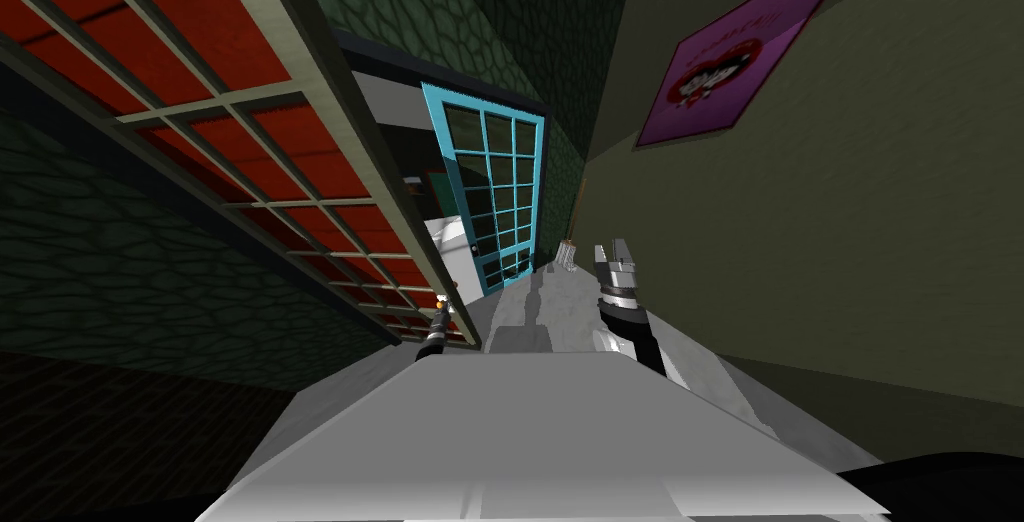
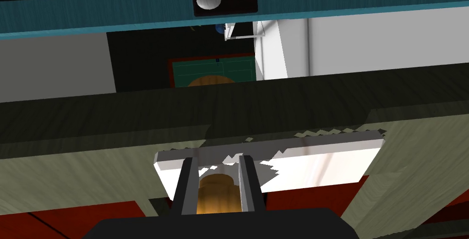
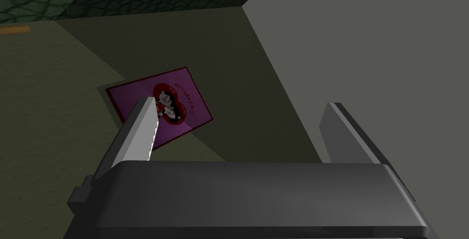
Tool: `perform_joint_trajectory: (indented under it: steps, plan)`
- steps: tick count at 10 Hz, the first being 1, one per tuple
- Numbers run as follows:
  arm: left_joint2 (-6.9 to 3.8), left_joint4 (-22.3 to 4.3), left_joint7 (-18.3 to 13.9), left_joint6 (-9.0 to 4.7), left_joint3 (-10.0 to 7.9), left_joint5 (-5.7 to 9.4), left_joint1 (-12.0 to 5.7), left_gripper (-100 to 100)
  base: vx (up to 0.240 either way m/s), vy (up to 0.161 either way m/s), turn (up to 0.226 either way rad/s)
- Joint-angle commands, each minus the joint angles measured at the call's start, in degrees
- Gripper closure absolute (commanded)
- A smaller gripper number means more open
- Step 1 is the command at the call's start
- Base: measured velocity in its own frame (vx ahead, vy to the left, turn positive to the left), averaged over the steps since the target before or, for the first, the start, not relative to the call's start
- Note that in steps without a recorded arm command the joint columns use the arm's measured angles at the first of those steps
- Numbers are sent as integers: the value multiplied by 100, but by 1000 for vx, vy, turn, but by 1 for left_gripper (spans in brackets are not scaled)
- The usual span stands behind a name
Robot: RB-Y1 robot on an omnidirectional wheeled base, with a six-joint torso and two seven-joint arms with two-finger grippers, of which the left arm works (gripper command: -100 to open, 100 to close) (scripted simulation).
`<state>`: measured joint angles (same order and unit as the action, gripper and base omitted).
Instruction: Pull the door open
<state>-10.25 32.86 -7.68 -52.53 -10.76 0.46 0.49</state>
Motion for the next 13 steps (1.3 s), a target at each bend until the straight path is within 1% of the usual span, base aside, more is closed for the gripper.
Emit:
perform_joint_trajectory:
  steps: [1,4,5,6,9,10,11,12,13]
  plan:
    - [-42,44,-214,80,-12,14,97,100,-31,11,-42]
    - [-59,127,-637,74,35,6,160,100,-33,21,-41]
    - [-59,183,-637,74,35,6,160,100,-26,25,-4]
    - [-59,127,-637,74,35,6,160,100,-13,3,-9]
    - [-83,236,-1135,66,97,-4,245,100,-35,11,-46]
    - [-83,236,-1179,66,97,-4,245,100,-37,30,-32]
    - [-93,279,-1386,62,122,-8,278,100,-34,25,-31]
    - [-33,284,-1467,-14,181,48,128,-100,-66,27,-97]
    - [-32,286,-1551,-8,196,73,119,-100,-80,4,-104]
